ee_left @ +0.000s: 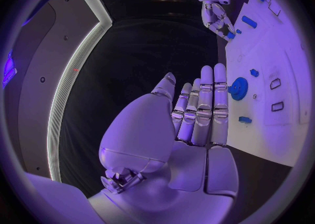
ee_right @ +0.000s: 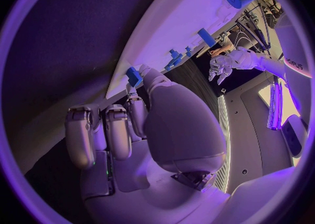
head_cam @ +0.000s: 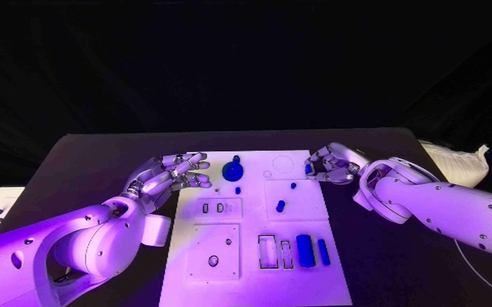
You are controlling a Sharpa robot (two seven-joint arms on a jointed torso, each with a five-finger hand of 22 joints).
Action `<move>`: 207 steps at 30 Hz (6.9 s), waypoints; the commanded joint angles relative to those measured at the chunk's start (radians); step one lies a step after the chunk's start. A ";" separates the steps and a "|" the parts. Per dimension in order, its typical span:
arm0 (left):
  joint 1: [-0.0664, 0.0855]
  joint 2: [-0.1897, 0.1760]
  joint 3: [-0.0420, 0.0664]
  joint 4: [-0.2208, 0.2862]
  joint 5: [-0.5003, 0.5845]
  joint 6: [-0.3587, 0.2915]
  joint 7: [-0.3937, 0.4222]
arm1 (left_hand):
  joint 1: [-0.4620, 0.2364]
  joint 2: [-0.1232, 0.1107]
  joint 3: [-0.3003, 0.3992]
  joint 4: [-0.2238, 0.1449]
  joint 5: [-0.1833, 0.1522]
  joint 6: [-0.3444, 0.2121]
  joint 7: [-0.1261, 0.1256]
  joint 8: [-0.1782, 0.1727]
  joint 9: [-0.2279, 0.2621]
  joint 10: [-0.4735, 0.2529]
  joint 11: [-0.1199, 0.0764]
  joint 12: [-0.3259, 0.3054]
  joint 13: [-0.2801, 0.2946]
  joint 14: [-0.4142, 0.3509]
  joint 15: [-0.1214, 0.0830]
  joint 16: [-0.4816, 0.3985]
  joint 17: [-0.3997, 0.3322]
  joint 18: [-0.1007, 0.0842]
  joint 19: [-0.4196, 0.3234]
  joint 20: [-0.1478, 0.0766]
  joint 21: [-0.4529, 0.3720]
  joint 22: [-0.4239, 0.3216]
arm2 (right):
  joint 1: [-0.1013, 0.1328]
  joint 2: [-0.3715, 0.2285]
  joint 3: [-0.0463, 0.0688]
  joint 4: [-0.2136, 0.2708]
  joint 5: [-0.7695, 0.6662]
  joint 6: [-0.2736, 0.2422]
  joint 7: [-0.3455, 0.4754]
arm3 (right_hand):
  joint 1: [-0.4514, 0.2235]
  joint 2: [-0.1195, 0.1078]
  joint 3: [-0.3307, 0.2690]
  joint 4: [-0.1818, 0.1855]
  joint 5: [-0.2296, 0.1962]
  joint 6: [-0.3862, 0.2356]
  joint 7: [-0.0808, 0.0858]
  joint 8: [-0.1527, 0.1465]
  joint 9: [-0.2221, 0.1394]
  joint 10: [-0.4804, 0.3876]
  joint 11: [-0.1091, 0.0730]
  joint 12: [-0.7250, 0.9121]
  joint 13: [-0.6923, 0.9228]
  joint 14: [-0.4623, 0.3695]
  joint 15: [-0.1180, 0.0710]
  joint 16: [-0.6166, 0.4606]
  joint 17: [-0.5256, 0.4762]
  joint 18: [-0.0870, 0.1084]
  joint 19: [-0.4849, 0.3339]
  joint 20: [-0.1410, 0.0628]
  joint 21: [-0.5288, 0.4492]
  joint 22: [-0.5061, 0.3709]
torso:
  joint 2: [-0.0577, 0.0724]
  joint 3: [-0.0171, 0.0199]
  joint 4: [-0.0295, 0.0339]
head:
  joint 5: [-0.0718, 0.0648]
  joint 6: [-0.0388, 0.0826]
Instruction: Assemble the parts on the task board
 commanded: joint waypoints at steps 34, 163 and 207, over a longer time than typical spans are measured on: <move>0.001 0.001 0.001 0.003 0.001 0.020 0.006 | 0.005 -0.002 -0.001 -0.007 -0.007 0.005 0.000 -0.005 -0.001 0.005 0.004 -0.005 -0.001 0.004 -0.002 -0.007 0.001 0.008 -0.007 -0.002 0.007 0.001 | 0.004 0.018 0.007 0.067 0.036 -0.085 -0.071 | -0.008 0.077 0.049 -0.041 -0.008 0.110 -0.041 0.026 0.018 0.014 -0.042 0.011 0.083 0.106 -0.034 0.006 0.263 -0.016 0.068 -0.028 0.013 0.203 | -0.001 -0.0016 0.0000 | 0.003 -0.003; 0.001 0.008 0.000 -0.038 0.009 0.033 0.001 | 0.006 -0.001 0.003 -0.013 -0.009 0.005 0.000 -0.010 -0.001 0.005 0.004 -0.011 -0.002 0.002 -0.002 -0.010 0.009 0.008 -0.013 -0.002 0.014 0.006 | -0.032 0.325 -0.029 0.223 -0.358 -0.030 -0.308 | -0.134 -0.026 -0.016 -0.018 -0.004 -0.047 0.005 -0.018 -0.009 -0.059 -0.002 -0.144 -0.014 0.101 0.000 -0.006 0.244 -0.011 0.055 0.001 0.000 0.182 | -0.002 -0.0028 -0.0017 | 0.083 -0.062; 0.190 0.254 0.000 -0.284 -0.997 0.469 -1.135 | -0.313 0.037 -0.215 0.163 -0.099 0.011 -0.174 0.498 0.431 0.319 -0.174 1.147 1.116 0.375 -0.170 1.332 1.310 -0.151 0.514 -0.158 1.036 1.247 | 0.147 -0.031 0.008 0.305 0.271 -0.021 0.006 | -0.118 0.034 -0.133 0.037 -0.015 -0.051 0.003 -0.010 0.003 -0.114 -0.003 -0.258 -0.105 0.080 -0.003 -0.064 0.162 0.015 -0.010 -0.001 -0.067 0.069 | -0.061 0.0256 -0.0350 | 0.140 -0.098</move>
